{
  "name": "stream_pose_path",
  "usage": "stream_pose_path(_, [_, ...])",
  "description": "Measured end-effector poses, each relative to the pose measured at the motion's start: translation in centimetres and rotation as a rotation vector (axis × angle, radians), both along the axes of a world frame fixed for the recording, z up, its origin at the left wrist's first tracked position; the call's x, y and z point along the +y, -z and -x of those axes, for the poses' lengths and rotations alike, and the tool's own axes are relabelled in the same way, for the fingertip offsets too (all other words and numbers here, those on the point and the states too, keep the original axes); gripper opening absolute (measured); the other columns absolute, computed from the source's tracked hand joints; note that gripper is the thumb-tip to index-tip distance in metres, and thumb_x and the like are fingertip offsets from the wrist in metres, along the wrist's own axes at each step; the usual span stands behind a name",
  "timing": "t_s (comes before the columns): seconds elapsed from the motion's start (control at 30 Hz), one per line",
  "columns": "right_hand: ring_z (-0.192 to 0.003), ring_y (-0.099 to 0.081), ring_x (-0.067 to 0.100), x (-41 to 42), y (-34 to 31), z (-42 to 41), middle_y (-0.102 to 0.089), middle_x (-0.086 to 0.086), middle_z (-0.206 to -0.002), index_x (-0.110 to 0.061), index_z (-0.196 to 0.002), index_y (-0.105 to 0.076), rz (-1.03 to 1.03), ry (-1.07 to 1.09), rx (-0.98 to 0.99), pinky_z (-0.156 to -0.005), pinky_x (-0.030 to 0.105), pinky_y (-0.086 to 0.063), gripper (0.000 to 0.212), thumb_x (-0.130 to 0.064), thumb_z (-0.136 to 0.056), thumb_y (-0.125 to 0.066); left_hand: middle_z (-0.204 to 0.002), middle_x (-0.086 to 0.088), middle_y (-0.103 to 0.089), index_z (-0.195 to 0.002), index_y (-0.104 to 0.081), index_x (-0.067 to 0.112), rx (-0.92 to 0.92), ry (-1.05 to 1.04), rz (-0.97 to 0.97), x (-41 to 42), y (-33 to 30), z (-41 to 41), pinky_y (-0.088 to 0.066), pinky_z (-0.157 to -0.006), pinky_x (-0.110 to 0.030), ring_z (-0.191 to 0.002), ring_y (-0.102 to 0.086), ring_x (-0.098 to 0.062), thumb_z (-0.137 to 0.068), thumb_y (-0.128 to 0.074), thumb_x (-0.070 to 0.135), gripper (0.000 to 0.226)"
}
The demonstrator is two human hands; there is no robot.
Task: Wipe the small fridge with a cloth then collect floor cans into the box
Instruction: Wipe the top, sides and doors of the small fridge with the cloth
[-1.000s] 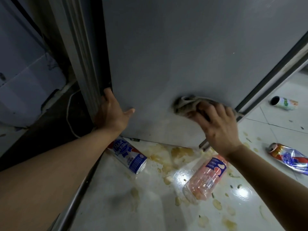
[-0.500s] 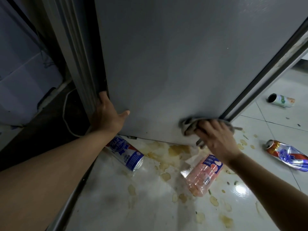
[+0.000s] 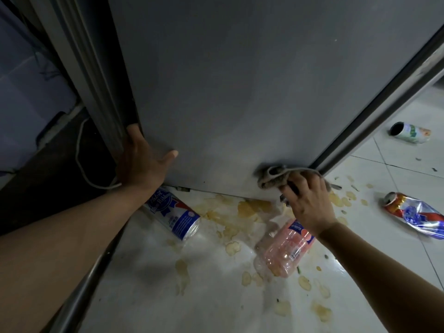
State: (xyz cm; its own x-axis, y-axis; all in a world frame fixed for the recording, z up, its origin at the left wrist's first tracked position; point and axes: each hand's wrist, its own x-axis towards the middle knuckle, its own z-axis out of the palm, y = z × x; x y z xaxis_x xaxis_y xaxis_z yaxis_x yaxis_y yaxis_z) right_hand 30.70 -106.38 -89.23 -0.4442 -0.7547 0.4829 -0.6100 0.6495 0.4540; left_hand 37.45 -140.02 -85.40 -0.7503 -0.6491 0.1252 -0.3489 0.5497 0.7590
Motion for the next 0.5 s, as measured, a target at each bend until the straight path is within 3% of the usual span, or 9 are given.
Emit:
stream_pose_path(0.13, [-0.089,-0.042,0.031,0.2,2.5,-0.3,-0.051,0.01,-0.11,-0.018,-0.111,-0.063,-0.129,-0.046,-0.171,-0.069,0.043,-0.051,0.04,-0.016,-0.071,-0.056,-0.135,-0.011,-0.047,-0.129,-0.031,0.013,0.01,0.006,0.009,-0.1,0.3,0.0,-0.045,-0.092,-0.049,-0.119,-0.05,-0.035,-0.071,-0.077,0.035,0.077])
stream_pose_path(0.2, [-0.085,-0.05,0.032,-0.3,3.2,-0.4,-0.058,0.009,-0.104,-0.019,-0.11,-0.066,-0.235,-0.058,-0.257,-0.066,0.042,-0.053,0.046,-0.015,-0.064,-0.065,-0.136,-0.01,-0.047,-0.129,-0.031,0.013,0.016,0.0,0.026,-0.1,0.4,0.0,-0.043,-0.089,-0.046,-0.119,-0.05,-0.035,-0.071,-0.077,0.035,0.077])
stream_pose_path(0.27, [-0.077,-0.056,0.03,-1.3,3.5,-0.5,-0.06,0.007,-0.097,-0.02,-0.101,-0.07,-0.323,-0.036,-0.352,-0.061,0.038,-0.053,0.047,-0.017,-0.054,-0.079,-0.136,-0.01,-0.046,-0.129,-0.031,0.013,0.016,-0.006,0.043,0.1,0.4,-0.1,-0.043,-0.087,-0.045,-0.119,-0.05,-0.035,-0.072,-0.077,0.035,0.077])
stream_pose_path(0.37, [-0.066,-0.06,0.024,-2.6,3.2,-0.6,-0.064,0.002,-0.083,-0.019,-0.078,-0.073,-0.342,-0.034,-0.458,-0.053,0.028,-0.052,0.042,-0.039,-0.044,-0.088,-0.136,-0.011,-0.046,-0.129,-0.03,0.013,-0.004,-0.011,0.047,0.1,0.2,0.0,-0.043,-0.085,-0.045,-0.118,-0.05,-0.036,-0.072,-0.076,0.036,0.077])
stream_pose_path(0.43, [-0.065,-0.06,0.024,-2.9,2.8,-1.1,-0.065,0.004,-0.082,-0.015,-0.079,-0.074,-0.293,-0.041,-0.444,-0.053,0.03,-0.054,0.036,-0.034,-0.051,-0.088,-0.135,-0.011,-0.046,-0.129,-0.03,0.014,-0.025,-0.003,0.018,0.1,-0.1,0.0,-0.044,-0.087,-0.046,-0.117,-0.051,-0.036,-0.072,-0.077,0.035,0.077])
stream_pose_path(0.5, [-0.071,-0.057,0.026,-2.8,2.2,-1.3,-0.061,0.008,-0.089,-0.009,-0.093,-0.072,-0.13,-0.071,-0.334,-0.056,0.038,-0.054,0.022,-0.016,-0.073,-0.075,-0.134,-0.011,-0.048,-0.128,-0.03,0.014,-0.024,0.016,-0.003,-0.1,-0.3,0.0,-0.045,-0.089,-0.046,-0.116,-0.052,-0.036,-0.073,-0.076,0.034,0.074])
